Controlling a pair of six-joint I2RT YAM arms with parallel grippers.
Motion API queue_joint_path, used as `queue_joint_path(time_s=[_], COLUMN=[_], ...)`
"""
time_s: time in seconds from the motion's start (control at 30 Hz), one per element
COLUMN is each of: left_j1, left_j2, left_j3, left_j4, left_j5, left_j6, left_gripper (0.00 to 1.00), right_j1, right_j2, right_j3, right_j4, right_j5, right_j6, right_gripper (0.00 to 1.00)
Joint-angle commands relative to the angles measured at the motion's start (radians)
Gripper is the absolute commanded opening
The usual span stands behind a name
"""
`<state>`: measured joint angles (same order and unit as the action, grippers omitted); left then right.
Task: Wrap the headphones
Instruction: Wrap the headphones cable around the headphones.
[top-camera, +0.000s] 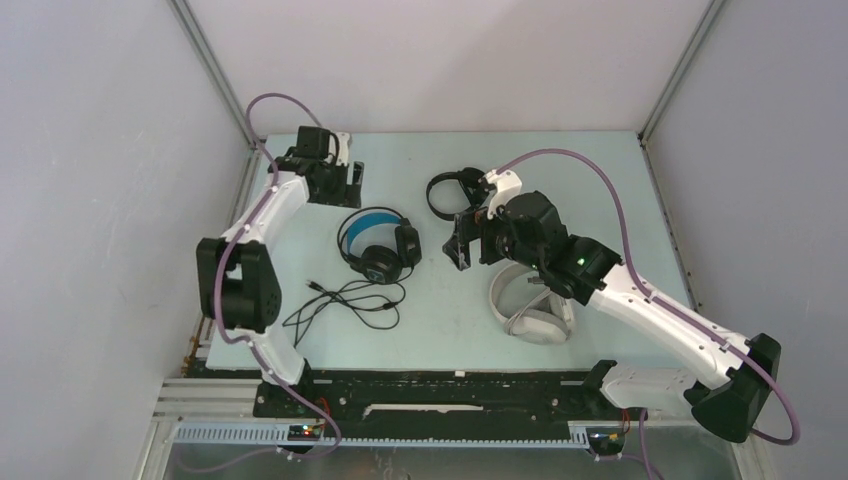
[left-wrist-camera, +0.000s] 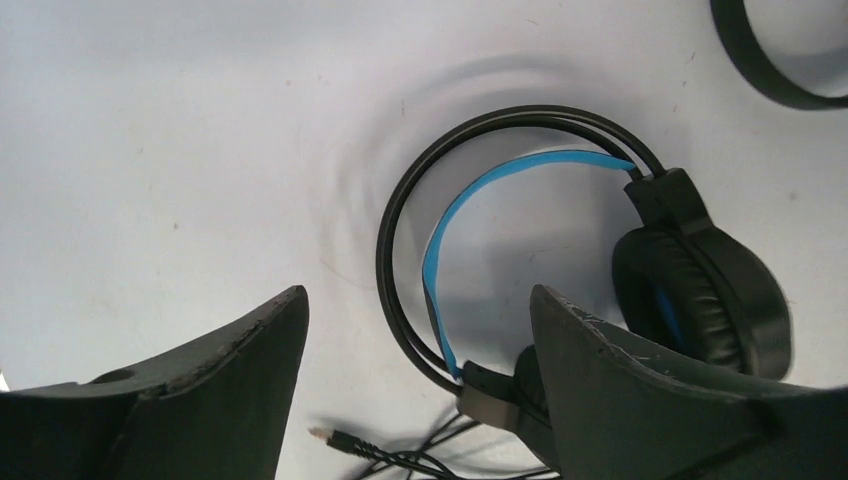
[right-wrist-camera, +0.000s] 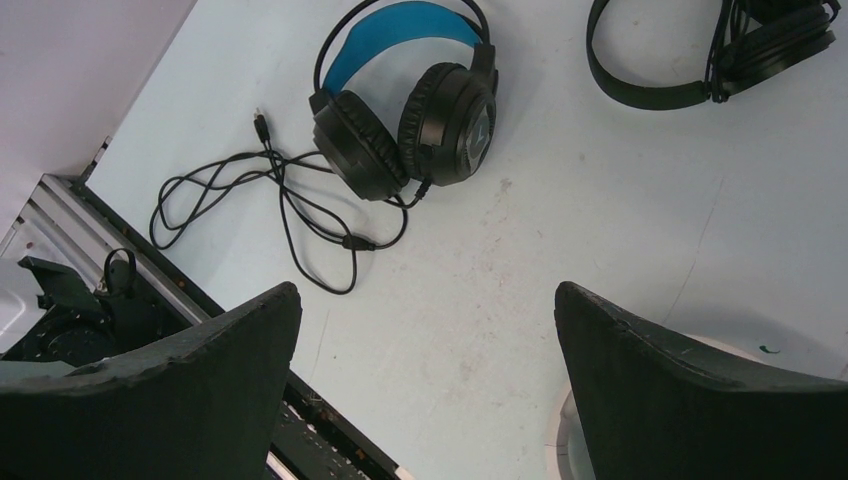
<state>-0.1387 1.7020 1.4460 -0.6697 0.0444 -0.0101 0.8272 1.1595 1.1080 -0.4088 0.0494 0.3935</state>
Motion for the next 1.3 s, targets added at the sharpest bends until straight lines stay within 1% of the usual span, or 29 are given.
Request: queue_joint_path(time_s=[0.0,0.1,0.17,0.27,0.4,0.47,0.53,0.6,0.67,0.77,0.97,1.03,1.17,1.23,1.27], left_j1=[0.023,0.023,0.024,0.024,0.024,0.023,0.023,0.024,0.024,0.023,0.016,0.005,-0.022,-0.038,-0.048], left_j2=[0.108,0.194,0.243,0.288,0.31,0.309,0.309,0.305,0.308,0.334,0.301,0.296,0.287,0.284,0.277], left_j3=[0.115,0.193,0.21,0.196,0.138,0.101,0.082,0.074,0.073,0.102,0.043,0.037,0.01,0.002,-0.004], left_j4=[-0.01,-0.052,-0.061,-0.062,-0.012,0.029,0.044,0.05,0.05,-0.002,-0.002,-0.005,0.017,0.013,0.011], left_j5=[0.123,0.132,0.153,0.139,0.123,0.139,0.158,0.162,0.153,0.161,0.176,0.176,0.172,0.16,0.154], left_j6=[0.155,0.185,0.185,0.174,0.21,0.233,0.246,0.251,0.256,0.262,0.218,0.217,0.201,0.194,0.191], left_gripper=[0.87,0.87,0.87,0.86,0.81,0.81,0.76,0.74,0.69,0.58,0.57,0.55,0.37,0.3,0.24], right_j1=[0.01,0.011,0.011,0.009,0.012,0.014,0.014,0.015,0.014,0.014,0.013,0.015,0.015,0.015,0.016], right_j2=[-0.008,-0.013,-0.017,-0.018,-0.019,-0.017,-0.017,-0.019,-0.022,-0.029,-0.034,-0.034,-0.033,-0.036,-0.036], right_j3=[0.005,0.005,0.005,0.004,0.005,0.005,0.004,0.005,0.005,0.004,0.004,0.005,0.005,0.005,0.004], right_j4=[0.033,0.025,0.026,0.032,0.031,0.031,0.034,0.036,0.035,0.03,0.022,0.023,0.017,0.005,-0.002], right_j5=[-0.008,-0.002,-0.002,0.0,0.006,0.012,0.013,0.012,0.012,0.019,0.027,0.026,0.022,0.038,0.047], right_j6=[0.007,0.001,-0.002,-0.002,-0.007,-0.011,-0.015,-0.016,-0.02,-0.021,-0.024,-0.025,-0.022,-0.017,-0.014], right_gripper=[0.99,0.99,0.99,0.99,0.99,0.99,0.99,0.99,0.99,0.99,0.99,0.99,1.0,1.0,1.0])
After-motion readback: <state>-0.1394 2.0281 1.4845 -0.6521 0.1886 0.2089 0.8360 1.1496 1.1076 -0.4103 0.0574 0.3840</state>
